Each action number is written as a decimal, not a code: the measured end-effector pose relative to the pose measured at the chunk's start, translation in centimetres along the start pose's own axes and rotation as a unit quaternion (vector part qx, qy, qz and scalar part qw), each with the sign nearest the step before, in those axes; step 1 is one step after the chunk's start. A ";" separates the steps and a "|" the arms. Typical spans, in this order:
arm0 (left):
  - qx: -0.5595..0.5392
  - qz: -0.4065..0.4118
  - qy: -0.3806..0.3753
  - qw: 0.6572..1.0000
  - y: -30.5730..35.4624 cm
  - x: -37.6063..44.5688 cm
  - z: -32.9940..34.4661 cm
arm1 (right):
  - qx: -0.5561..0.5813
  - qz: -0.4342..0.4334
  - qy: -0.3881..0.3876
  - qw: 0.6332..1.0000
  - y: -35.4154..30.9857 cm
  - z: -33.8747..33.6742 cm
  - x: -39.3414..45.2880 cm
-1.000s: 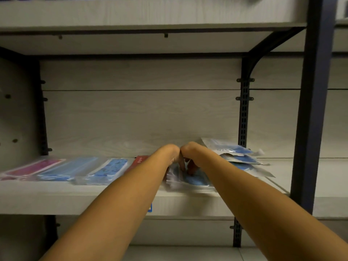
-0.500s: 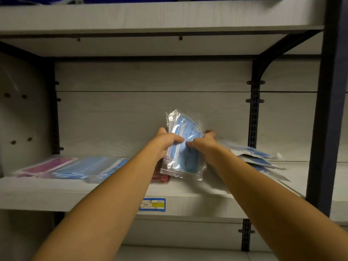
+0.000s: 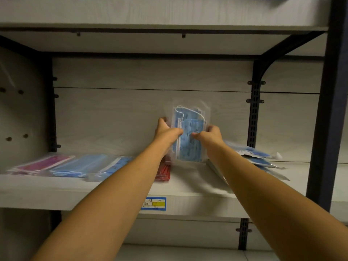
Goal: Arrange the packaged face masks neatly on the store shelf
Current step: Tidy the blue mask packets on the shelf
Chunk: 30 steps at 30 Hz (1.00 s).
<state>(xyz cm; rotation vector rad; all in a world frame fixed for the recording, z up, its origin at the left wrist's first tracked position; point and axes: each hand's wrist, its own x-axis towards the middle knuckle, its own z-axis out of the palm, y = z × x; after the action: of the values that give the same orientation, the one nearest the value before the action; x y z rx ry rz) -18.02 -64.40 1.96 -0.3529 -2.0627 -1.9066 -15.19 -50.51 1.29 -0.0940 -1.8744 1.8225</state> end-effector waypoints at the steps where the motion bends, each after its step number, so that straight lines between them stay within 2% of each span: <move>1: -0.006 -0.008 -0.004 1.000 -0.2 -0.2 0.1 | -0.005 -0.003 -0.003 1.000 0.0 0.0 -0.1; 7: -0.067 -0.060 -0.019 0.996 -1.6 -1.0 0.4 | -0.004 0.018 -0.010 1.000 0.9 -0.3 -0.4; 11: -0.045 -0.067 -0.051 0.995 -2.5 -0.3 1.0 | -0.025 0.036 -0.002 0.999 1.4 -0.1 -0.3; 14: -0.013 -0.055 -0.054 0.997 -2.6 0.7 1.5 | -0.035 0.017 0.021 0.999 1.1 0.1 0.1; 18: -0.013 -0.045 -0.046 0.998 -1.4 0.9 1.5 | -0.059 0.002 0.039 0.997 0.0 0.1 0.5; 30: -0.044 -0.081 0.014 0.996 -2.1 -0.7 2.1 | -0.145 0.051 0.016 0.988 -0.2 -0.9 0.1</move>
<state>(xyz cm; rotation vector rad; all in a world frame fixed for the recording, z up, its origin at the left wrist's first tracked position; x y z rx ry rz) -18.33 -62.42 -0.32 -0.1828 -2.0490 -2.0884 -14.82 -49.66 1.43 -0.3257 -2.1337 1.5891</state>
